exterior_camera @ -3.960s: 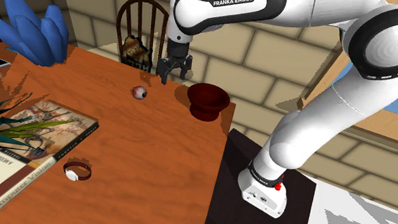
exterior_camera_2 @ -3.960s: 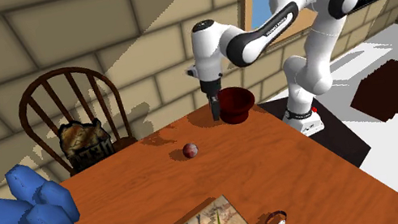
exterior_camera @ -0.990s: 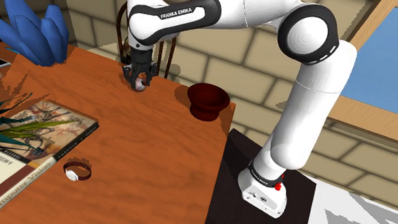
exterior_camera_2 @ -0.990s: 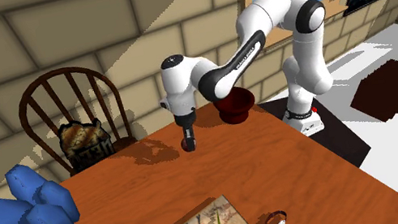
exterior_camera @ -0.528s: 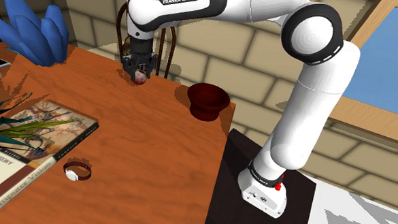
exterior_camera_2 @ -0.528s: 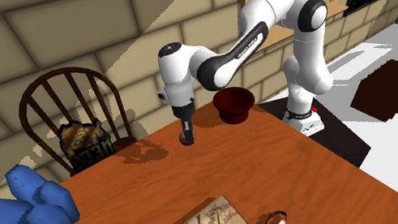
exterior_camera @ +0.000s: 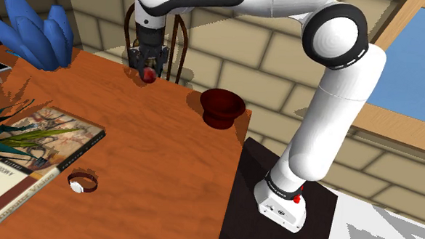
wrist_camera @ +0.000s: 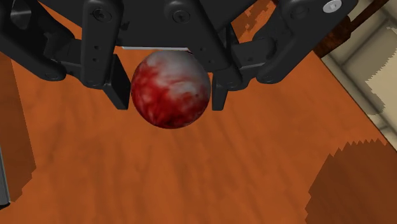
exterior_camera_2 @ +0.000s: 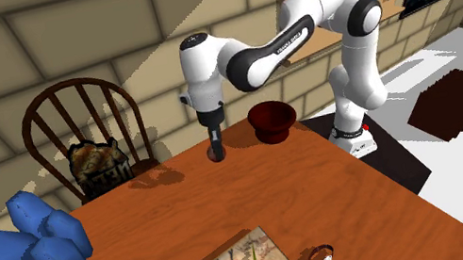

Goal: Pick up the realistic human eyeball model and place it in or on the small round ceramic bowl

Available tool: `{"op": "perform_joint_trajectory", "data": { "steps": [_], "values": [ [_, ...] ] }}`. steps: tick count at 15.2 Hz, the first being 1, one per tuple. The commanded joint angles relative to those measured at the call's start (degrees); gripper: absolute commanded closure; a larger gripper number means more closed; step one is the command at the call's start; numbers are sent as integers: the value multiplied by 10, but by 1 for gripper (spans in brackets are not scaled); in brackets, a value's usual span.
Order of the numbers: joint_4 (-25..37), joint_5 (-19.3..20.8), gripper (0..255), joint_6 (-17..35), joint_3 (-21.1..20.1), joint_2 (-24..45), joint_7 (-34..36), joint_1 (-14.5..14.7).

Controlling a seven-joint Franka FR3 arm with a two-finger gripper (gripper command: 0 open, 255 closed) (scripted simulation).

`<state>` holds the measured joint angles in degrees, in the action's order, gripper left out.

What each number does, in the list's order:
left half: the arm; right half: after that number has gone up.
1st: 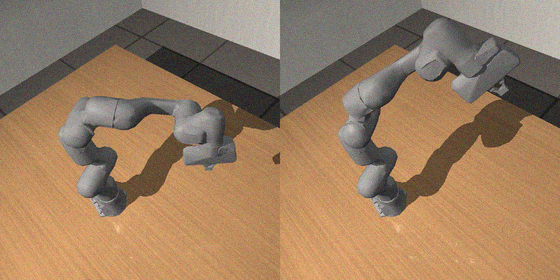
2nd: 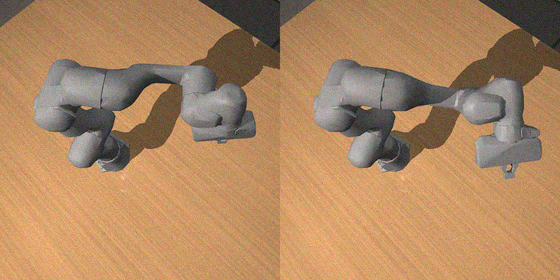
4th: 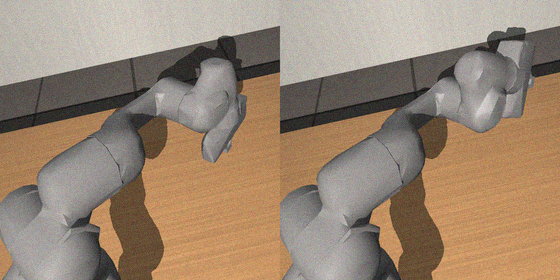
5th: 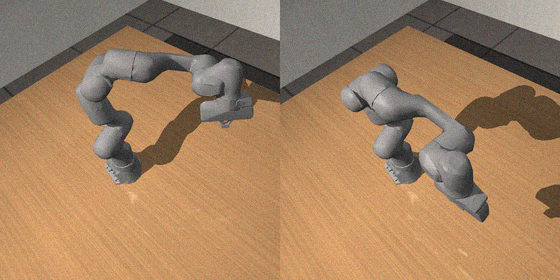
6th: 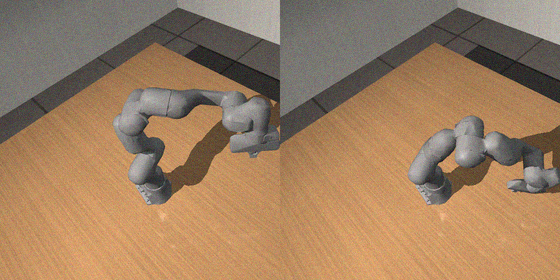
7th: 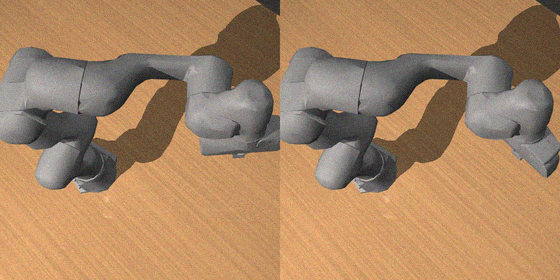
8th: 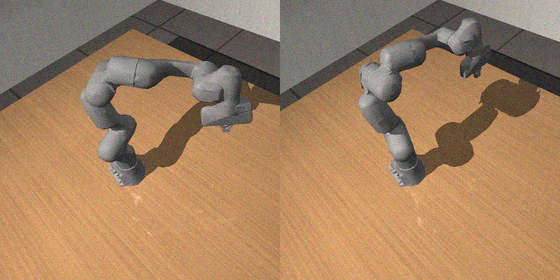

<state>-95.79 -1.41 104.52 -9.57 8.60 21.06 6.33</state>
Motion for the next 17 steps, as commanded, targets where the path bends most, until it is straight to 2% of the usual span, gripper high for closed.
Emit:
{"op": "perform_joint_trajectory", "data": {
  "steps": [1, 9, 17],
  "values": [
    [14, 0, 255, -17, 0, -3, 0, 0],
    [73, 0, 255, -73, 0, 0, 2, 0],
    [-141, -26, 255, -42, 27, -182, -59, -28]
  ]
}}
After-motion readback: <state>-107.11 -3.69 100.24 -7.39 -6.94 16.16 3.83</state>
